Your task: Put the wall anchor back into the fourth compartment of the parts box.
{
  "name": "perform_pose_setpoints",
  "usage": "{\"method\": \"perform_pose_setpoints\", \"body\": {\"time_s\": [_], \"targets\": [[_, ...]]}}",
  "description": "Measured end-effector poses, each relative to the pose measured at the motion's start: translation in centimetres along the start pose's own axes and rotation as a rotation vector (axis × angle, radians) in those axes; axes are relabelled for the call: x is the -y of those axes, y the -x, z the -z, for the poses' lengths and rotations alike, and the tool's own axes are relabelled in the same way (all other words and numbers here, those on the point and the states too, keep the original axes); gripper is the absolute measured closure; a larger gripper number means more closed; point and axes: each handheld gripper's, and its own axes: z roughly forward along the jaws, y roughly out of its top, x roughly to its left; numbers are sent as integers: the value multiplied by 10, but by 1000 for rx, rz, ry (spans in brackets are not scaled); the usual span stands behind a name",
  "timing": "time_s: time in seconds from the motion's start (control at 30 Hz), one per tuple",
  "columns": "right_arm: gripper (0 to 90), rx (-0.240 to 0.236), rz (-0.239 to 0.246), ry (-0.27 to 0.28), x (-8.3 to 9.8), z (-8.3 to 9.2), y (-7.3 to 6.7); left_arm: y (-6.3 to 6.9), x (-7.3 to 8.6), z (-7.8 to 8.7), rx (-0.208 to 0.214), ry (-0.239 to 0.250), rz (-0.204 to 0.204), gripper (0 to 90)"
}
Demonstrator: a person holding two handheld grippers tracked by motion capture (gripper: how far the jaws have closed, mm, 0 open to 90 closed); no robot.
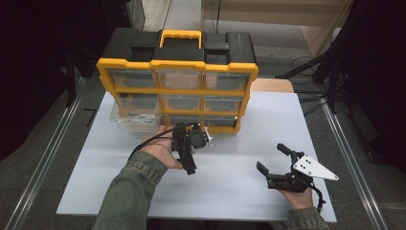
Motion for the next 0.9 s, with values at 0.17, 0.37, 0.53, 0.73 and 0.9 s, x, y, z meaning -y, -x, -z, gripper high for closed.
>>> {"method": "perform_pose_setpoints", "body": {"time_s": [0.17,0.37,0.53,0.73,0.9], "targets": [[38,4,0,0,0,0,0,3,4,-17,12,-17,13,12],[38,1,5,-3,0,0,0,4,5,-30,19,-29,9,14],[38,-3,3,-6,0,0,-1,5,8,-45,43,-47,13,14],[39,-3,3,-9,0,0,0,4,13,-47,68,-38,22,121],[39,-5,2,-10,0,0,-1,1,14,-48,61,-32,24,309]]}}
